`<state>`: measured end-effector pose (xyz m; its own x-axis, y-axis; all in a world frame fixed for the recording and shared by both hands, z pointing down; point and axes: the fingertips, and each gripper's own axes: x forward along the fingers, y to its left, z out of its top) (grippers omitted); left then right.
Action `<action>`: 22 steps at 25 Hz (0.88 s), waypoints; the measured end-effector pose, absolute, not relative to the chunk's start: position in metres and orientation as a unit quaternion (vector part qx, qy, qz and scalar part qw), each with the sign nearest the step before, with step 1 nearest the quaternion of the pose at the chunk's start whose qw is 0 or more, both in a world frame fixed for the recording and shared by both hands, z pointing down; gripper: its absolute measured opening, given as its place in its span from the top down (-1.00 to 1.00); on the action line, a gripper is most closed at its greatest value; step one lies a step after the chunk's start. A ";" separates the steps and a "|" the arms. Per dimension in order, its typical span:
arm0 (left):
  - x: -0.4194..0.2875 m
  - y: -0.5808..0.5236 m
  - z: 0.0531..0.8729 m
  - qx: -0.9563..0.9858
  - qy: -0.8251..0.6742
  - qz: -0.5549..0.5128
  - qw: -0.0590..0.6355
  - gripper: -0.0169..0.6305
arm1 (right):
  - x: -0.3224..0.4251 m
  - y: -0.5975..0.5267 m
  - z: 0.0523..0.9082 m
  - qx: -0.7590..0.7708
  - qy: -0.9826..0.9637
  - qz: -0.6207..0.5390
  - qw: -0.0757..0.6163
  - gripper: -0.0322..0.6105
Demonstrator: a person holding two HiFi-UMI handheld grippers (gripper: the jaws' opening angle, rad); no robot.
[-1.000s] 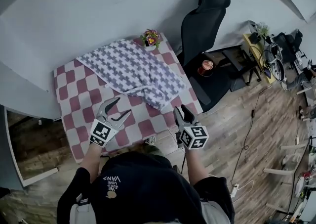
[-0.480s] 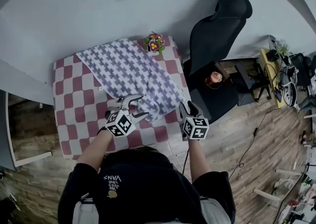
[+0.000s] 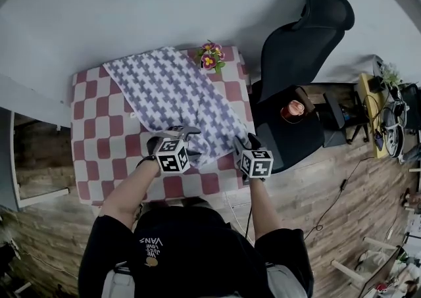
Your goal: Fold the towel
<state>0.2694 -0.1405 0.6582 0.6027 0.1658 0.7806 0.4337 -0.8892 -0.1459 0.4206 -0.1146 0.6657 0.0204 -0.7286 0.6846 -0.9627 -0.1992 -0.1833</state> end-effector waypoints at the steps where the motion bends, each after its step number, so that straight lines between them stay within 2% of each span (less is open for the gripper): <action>1: 0.267 -0.139 0.664 -0.872 -0.176 -0.427 0.161 0.03 | 0.418 -0.116 0.668 0.690 -0.611 0.345 0.178 0.20; 6: 0.260 -0.139 0.672 -0.866 -0.168 -0.452 0.130 0.09 | 0.412 -0.117 0.671 0.686 -0.613 0.324 0.220 0.20; 8: 0.258 -0.139 0.670 -0.868 -0.162 -0.452 0.129 0.31 | 0.410 -0.117 0.673 0.680 -0.616 0.320 0.236 0.26; 9: 0.256 -0.139 0.668 -0.871 -0.155 -0.447 0.131 0.47 | 0.409 -0.116 0.674 0.676 -0.618 0.322 0.239 0.46; 10: 0.254 -0.139 0.664 -0.877 -0.146 -0.439 0.132 0.59 | 0.407 -0.115 0.674 0.673 -0.620 0.327 0.237 0.53; 12: 0.248 -0.138 0.654 -0.893 -0.123 -0.415 0.125 0.67 | 0.402 -0.113 0.671 0.669 -0.625 0.338 0.220 0.79; 22: 0.177 -0.145 0.561 -0.961 0.042 -0.255 0.098 0.77 | 0.390 -0.097 0.592 0.709 -0.628 0.307 0.089 0.83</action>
